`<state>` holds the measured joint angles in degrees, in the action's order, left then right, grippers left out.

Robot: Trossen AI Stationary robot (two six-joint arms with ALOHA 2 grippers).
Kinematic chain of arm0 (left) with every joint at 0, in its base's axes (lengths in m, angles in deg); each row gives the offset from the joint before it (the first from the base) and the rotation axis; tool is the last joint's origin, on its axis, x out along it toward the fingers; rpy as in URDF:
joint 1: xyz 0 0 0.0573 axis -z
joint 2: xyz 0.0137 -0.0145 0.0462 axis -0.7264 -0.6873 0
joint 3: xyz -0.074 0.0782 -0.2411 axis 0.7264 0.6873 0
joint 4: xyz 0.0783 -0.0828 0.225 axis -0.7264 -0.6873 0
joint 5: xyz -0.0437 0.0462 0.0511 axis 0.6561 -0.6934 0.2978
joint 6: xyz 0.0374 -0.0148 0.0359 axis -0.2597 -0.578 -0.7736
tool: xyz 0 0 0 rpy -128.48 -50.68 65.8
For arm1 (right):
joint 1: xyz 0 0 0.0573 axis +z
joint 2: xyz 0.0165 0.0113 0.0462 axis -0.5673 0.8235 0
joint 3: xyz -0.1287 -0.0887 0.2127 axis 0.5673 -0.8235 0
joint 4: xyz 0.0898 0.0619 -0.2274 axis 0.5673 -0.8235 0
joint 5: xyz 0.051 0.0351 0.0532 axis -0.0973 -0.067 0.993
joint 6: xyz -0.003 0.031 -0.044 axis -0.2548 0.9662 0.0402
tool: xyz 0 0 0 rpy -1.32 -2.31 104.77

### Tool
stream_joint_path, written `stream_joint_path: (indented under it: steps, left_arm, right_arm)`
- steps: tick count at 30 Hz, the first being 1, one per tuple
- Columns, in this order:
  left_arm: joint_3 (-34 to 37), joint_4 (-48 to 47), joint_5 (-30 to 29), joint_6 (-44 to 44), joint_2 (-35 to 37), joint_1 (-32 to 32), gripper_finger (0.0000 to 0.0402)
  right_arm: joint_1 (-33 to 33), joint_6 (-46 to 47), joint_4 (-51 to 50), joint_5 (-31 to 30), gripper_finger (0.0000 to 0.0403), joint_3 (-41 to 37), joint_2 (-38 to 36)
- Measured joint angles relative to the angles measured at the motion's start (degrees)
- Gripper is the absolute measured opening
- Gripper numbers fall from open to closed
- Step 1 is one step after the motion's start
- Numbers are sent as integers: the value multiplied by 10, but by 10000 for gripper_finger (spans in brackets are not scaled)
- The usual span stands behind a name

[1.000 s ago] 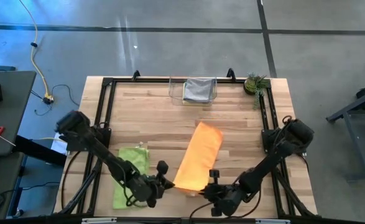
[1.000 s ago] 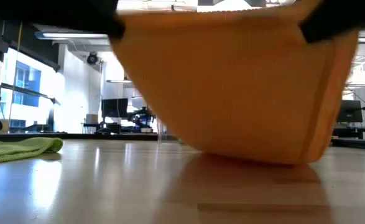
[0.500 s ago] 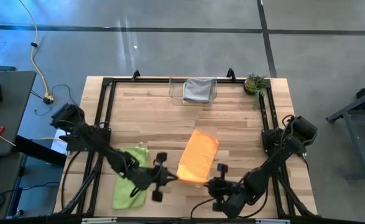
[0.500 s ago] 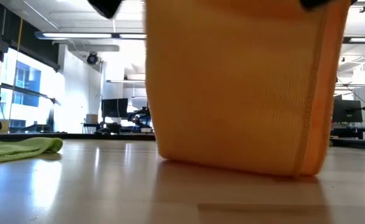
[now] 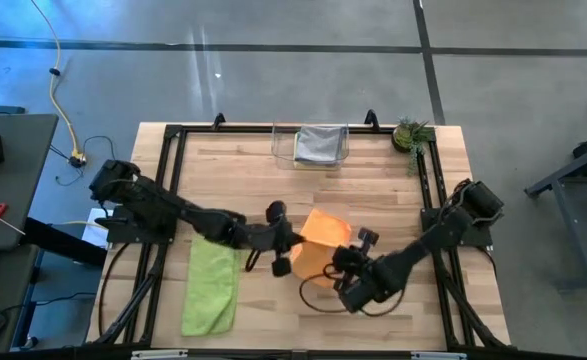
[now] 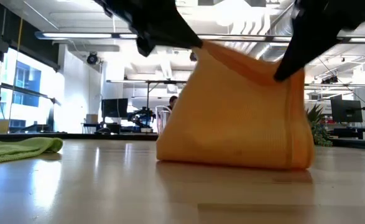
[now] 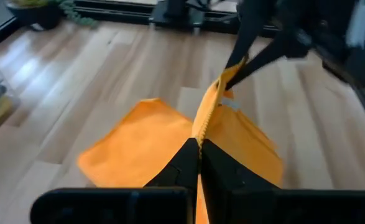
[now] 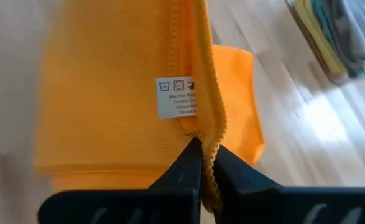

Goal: Fold microfiber towels
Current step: Fold the orange towel on the table

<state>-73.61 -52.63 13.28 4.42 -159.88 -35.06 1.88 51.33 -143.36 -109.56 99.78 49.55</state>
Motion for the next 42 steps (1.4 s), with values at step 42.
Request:
stream_joint_path:
  steps: [42]
  left_arm:
    - [91, 79, 117, 26, -58, -12, 85]
  right_arm:
    - [-141, -143, 161, 67, 36, -149, 1]
